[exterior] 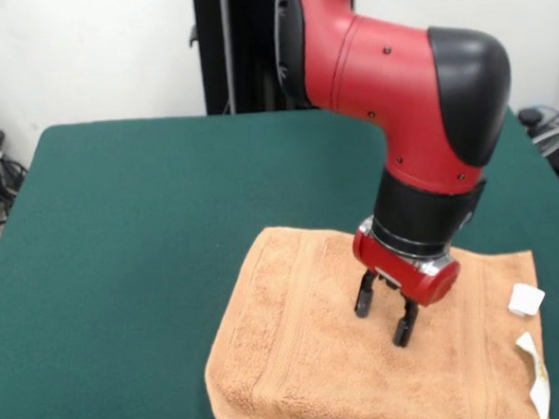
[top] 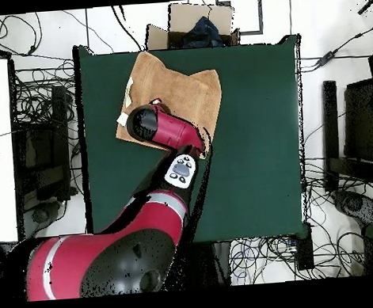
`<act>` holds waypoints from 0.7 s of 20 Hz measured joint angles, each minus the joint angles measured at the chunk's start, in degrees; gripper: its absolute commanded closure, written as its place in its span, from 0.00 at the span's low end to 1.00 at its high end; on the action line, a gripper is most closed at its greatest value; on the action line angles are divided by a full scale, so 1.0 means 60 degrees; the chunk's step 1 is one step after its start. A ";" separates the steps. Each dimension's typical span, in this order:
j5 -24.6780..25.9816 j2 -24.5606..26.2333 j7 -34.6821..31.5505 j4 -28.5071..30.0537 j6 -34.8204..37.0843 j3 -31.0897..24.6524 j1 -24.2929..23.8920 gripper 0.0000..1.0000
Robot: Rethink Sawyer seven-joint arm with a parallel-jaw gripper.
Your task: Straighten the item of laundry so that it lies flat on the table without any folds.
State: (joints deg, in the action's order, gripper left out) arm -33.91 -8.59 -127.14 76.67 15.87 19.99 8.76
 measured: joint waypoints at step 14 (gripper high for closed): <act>0.0051 -0.0569 0.0000 0.0652 -0.0421 -0.1031 -0.0787 0.00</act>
State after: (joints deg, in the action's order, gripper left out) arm -33.60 -12.00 -127.14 80.58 13.35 13.81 4.04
